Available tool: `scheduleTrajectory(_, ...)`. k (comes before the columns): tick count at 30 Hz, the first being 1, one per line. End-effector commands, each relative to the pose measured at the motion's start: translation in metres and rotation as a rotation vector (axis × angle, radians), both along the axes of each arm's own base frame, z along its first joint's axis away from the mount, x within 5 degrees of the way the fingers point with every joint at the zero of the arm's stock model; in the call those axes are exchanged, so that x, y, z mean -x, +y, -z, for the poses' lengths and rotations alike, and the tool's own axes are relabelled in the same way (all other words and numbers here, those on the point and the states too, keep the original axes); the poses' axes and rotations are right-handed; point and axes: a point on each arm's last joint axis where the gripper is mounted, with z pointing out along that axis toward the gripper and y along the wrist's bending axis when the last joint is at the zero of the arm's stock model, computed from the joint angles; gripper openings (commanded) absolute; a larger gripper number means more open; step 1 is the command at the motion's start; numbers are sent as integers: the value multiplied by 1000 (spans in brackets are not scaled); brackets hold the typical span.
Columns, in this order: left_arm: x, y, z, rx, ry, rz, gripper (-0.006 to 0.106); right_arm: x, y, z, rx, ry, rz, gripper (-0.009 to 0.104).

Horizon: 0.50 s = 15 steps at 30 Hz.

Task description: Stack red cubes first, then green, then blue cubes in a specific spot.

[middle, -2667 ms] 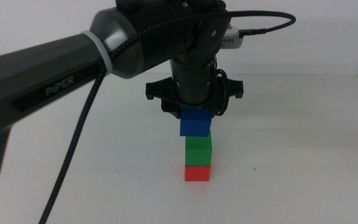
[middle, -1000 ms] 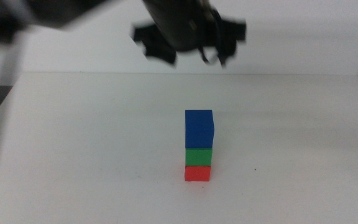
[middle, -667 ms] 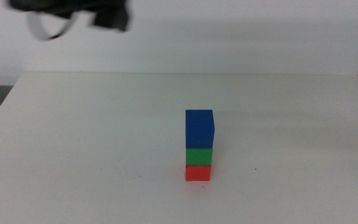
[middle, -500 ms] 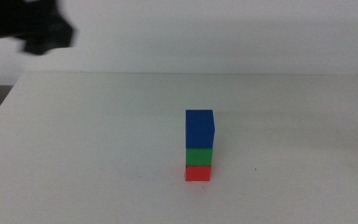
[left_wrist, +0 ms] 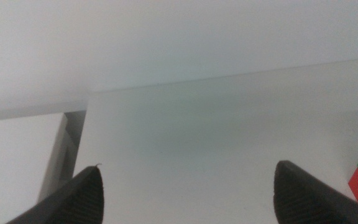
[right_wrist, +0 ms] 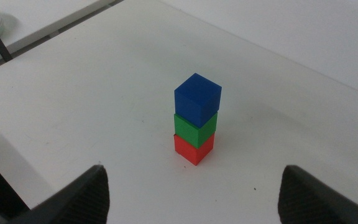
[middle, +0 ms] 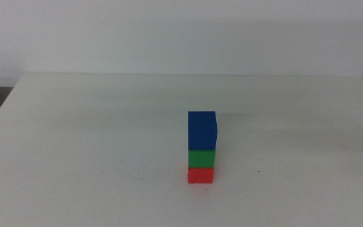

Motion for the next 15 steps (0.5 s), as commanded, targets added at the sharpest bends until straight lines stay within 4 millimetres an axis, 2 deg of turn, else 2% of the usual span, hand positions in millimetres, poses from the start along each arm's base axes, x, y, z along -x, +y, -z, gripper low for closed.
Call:
scheduleTrajectory(1, 4, 1, -1, -5, -22, -4, 94, 0, 0, 0, 7, -14, -6, 93)
scheduleTrajectory(15, 4, 3, -4, -34, -62, -22, 94, 0, -1, 0, 6, -15, -6, 93)
